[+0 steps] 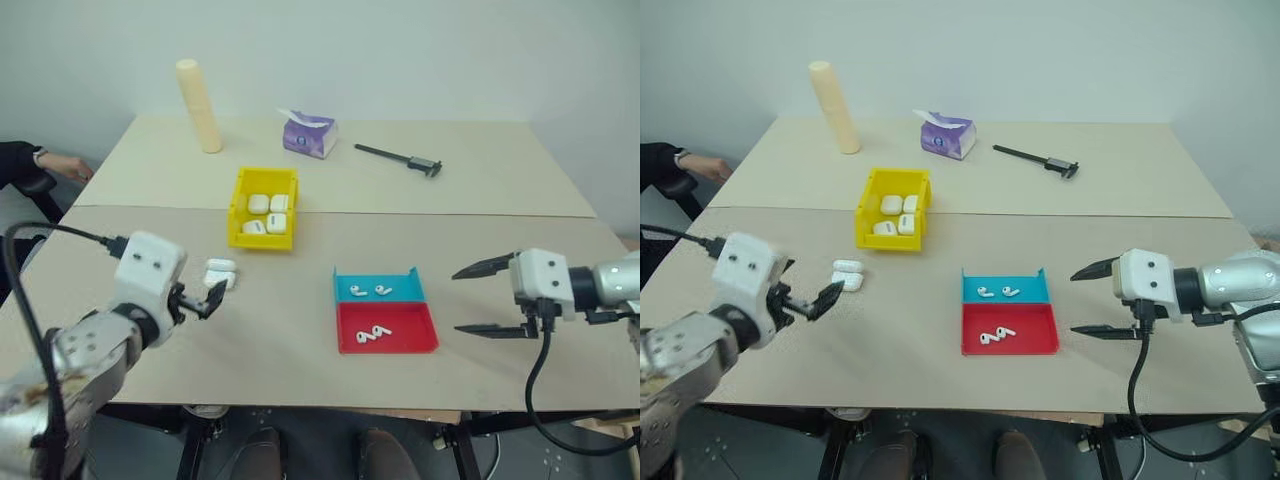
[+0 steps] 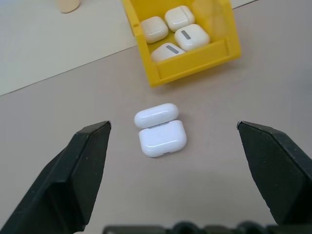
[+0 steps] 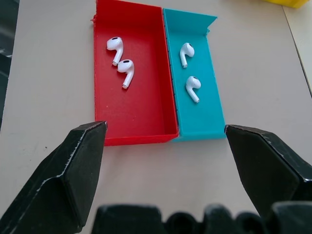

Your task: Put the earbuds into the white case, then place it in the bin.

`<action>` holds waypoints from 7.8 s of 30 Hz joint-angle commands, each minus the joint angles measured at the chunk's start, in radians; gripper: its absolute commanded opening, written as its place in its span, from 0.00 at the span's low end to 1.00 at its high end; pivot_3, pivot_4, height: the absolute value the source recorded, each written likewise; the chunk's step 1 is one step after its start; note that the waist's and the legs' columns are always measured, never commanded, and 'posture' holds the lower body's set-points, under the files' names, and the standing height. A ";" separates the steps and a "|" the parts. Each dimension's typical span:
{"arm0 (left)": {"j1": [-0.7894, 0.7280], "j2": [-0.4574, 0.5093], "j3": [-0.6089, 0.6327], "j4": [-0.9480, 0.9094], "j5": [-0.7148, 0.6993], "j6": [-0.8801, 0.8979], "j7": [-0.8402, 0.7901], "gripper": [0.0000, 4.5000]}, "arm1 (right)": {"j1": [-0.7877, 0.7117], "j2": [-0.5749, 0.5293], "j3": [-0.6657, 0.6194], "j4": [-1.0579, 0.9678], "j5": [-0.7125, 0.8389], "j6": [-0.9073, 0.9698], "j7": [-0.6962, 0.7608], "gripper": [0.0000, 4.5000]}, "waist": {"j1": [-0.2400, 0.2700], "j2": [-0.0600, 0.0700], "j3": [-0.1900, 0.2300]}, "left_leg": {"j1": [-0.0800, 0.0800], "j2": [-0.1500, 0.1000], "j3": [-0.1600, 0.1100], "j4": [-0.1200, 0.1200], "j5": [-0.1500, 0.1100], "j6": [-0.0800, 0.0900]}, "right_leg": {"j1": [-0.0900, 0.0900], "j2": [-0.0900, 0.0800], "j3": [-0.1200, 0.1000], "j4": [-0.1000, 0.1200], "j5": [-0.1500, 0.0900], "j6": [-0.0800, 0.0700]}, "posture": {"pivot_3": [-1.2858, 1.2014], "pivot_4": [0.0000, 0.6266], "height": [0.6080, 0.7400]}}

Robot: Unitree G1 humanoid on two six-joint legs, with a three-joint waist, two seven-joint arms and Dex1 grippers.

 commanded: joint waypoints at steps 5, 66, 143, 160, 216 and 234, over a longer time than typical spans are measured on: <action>-0.307 0.238 -0.146 0.550 -0.573 0.039 0.360 1.00 | -0.083 0.027 0.053 0.020 -0.031 0.021 -0.007 0.99 | -0.005 -0.003 0.002 | 0.001 0.001 -0.001 -0.001 0.000 -0.001 | -0.001 0.000 0.000 0.001 0.000 -0.001 | 0.52 0.24 1.00; -0.935 0.021 -0.685 1.683 -0.798 0.039 0.805 1.00 | 0.072 -0.015 0.020 -0.125 -0.038 0.175 -0.089 0.99 | 0.017 -0.006 0.004 | -0.006 -0.003 0.002 0.001 0.005 -0.013 | -0.004 -0.001 -0.004 0.000 -0.001 0.001 | 0.52 0.24 1.00; 0.357 -0.218 -0.472 0.665 0.243 -1.821 -0.661 0.60 | -0.473 0.166 0.713 -0.398 -0.630 0.617 -0.006 0.57 | 0.007 0.004 -0.004 | -0.014 0.001 0.004 0.003 -0.001 -0.002 | -0.016 0.000 -0.001 0.002 0.001 -0.002 | 0.52 0.24 1.00; 0.384 -0.239 -0.461 0.629 0.296 -1.783 -0.633 0.60 | -0.461 0.249 0.760 -0.352 -0.700 0.651 0.003 0.57 | 0.001 0.004 -0.004 | -0.014 0.001 0.004 0.003 -0.001 -0.002 | -0.016 0.000 -0.001 0.002 0.001 -0.002 | 0.52 0.24 1.00; 0.387 -0.272 -0.470 0.622 0.364 -1.726 -0.613 0.60 | -0.437 0.279 0.772 -0.347 -0.746 0.640 -0.005 0.25 | -0.004 0.004 -0.004 | -0.013 0.001 0.003 0.003 -0.001 -0.002 | -0.016 0.000 -0.001 0.002 0.001 -0.002 | 0.52 0.24 1.00; 0.355 -0.272 -0.465 0.631 0.357 -1.712 -0.627 0.60 | -0.416 0.279 0.728 -0.379 -0.742 0.673 -0.009 0.14 | -0.004 0.003 -0.004 | -0.013 0.001 0.003 0.002 -0.001 -0.002 | -0.016 0.000 -0.001 0.002 0.001 -0.002 | 0.52 0.24 1.00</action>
